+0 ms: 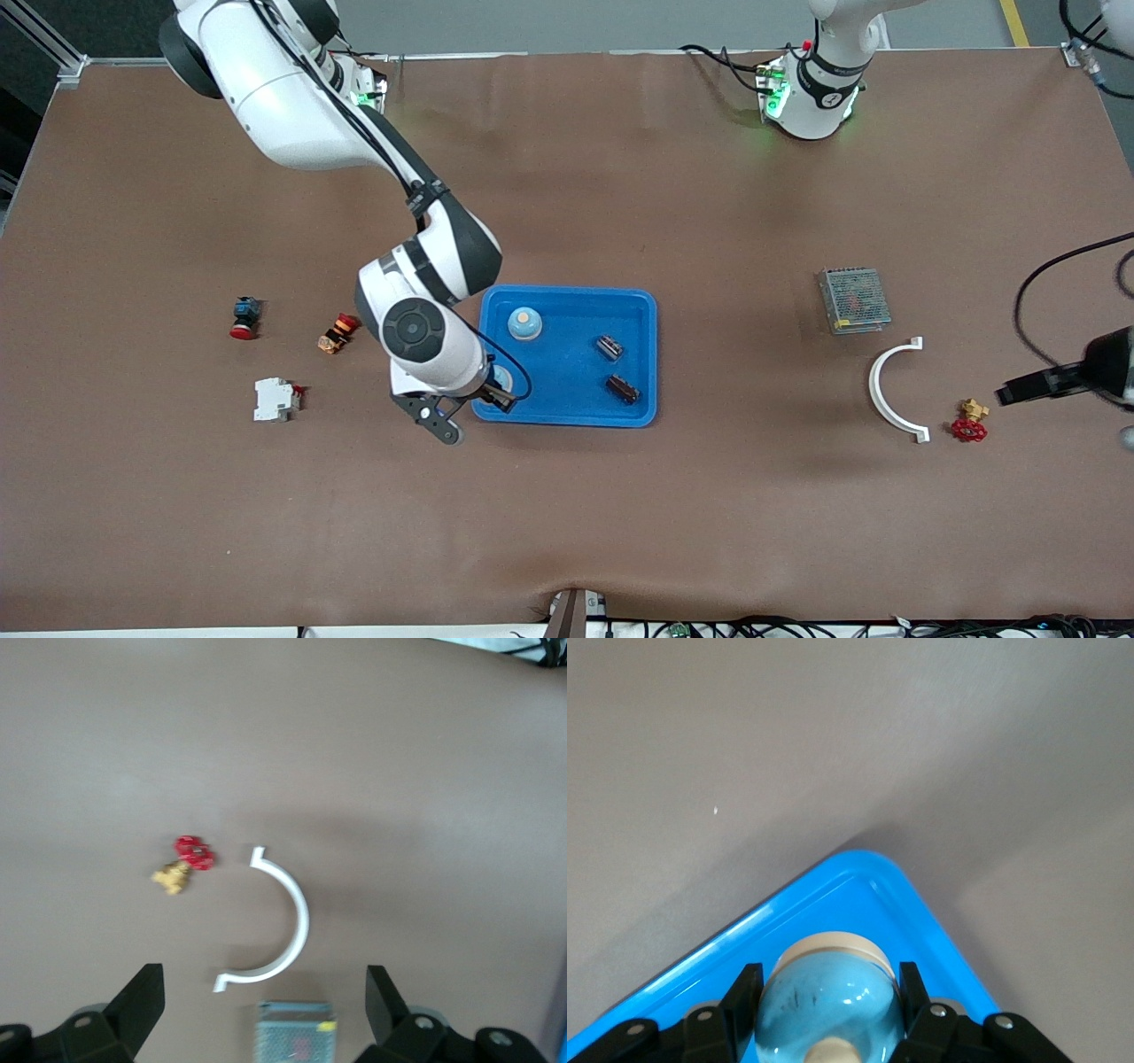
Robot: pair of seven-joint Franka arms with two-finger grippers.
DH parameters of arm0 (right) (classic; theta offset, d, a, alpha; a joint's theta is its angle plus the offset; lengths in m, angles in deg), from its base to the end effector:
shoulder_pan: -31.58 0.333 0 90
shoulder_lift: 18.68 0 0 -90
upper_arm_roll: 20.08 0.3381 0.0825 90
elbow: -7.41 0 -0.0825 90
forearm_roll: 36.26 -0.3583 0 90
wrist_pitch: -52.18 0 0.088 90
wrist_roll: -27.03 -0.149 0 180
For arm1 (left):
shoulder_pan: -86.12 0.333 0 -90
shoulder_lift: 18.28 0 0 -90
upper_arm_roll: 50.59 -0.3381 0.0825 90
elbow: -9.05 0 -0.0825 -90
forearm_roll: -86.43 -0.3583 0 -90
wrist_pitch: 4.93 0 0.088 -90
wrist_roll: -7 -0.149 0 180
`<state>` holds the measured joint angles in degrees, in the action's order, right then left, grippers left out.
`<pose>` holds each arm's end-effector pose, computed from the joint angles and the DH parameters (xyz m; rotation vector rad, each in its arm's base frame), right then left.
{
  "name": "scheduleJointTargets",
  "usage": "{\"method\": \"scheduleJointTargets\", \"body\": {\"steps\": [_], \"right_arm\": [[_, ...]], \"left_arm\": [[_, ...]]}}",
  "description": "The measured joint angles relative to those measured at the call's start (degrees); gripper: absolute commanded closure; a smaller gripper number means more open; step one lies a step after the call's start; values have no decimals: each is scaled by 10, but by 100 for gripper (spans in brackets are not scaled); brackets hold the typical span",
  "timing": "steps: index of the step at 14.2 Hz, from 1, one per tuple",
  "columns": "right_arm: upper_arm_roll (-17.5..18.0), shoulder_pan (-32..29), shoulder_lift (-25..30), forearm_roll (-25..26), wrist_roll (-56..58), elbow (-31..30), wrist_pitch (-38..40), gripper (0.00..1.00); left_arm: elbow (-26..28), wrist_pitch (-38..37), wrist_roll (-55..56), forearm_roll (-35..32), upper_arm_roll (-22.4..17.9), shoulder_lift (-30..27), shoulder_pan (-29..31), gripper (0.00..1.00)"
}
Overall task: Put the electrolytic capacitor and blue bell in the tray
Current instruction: 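Lower the second bell into the tray while the left gripper withdraws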
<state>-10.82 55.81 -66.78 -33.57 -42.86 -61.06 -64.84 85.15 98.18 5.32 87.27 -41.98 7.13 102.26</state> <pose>0.6481 0.3850 0.2676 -2.9083 1.0097 0.0769 0.6705 0.1054 0.4687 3.0600 0.1847 0.0597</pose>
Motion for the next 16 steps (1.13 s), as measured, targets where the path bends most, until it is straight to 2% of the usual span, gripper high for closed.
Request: {"method": "scheduleJointTargets", "body": {"steps": [2,5,8,11,16], "right_arm": [[-1,14,-12,10,-23,-3,-17,100],[-3,28,-32,31,-46,-5,-33,100],[-5,30,-48,40,-49,-19,-52,100],[-5,33,-58,41,-49,-29,-60,100],[-6,41,-64,42,-50,-40,-83,100]], "left_arm": [[-1,-36,-26,0,0,-30,14,0],[3,-66,-28,1,3,-86,1,0],[43,-76,-24,1,-12,-150,-52,0],[77,-76,12,1,-63,-197,-134,0],[97,-70,43,19,-70,-231,-145,0]]}}
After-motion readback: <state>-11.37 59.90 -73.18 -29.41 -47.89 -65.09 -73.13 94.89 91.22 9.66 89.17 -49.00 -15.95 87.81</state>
